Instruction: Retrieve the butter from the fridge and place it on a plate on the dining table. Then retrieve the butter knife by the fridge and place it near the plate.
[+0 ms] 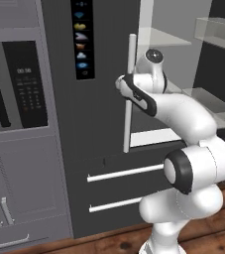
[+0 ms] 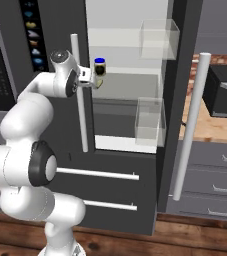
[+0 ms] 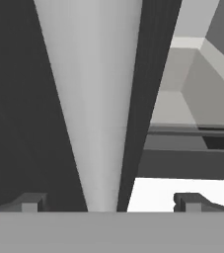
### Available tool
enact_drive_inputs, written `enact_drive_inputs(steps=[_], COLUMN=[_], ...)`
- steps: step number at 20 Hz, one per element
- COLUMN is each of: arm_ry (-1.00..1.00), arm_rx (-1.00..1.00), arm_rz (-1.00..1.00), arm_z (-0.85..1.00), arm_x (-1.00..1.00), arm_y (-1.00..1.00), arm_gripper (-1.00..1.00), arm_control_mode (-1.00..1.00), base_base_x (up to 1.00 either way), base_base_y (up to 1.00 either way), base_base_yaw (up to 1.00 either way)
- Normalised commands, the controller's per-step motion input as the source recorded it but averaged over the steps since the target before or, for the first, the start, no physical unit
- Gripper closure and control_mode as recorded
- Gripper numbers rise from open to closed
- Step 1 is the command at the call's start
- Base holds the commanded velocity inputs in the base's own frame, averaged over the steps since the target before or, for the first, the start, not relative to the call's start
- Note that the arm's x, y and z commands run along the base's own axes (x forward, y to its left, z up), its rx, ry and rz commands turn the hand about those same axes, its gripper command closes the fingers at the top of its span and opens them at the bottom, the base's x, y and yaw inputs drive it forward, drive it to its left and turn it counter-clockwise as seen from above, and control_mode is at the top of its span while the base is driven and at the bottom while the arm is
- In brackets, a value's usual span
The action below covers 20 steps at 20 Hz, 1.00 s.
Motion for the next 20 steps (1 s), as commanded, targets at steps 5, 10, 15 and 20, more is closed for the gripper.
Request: enact_drive_inputs(steps=[5,10,15,20], arm_ry=[-0.05,-0.06,-0.05,-0.04], arm_rx=[-0.02,0.0,-0.01,-0.01], arm_rz=[-0.05,-0.05,-0.03,-0.03], arm_z=[0.0,0.0,0.0,0.0], arm_x=[0.08,0.15,0.18,0.04], arm_y=[0.27,0.27,-0.02,-0.24], arm_gripper=[-1.0,-1.0,-1.0,-1.0], arm_control_mode=[-1.0,-1.0,-1.0,-1.0], base_base_x=[0.0,0.0,0.0,0.0], base_base_y=[0.0,0.0,0.0,0.0], base_base_yaw=[0.0,0.0,0.0,0.0])
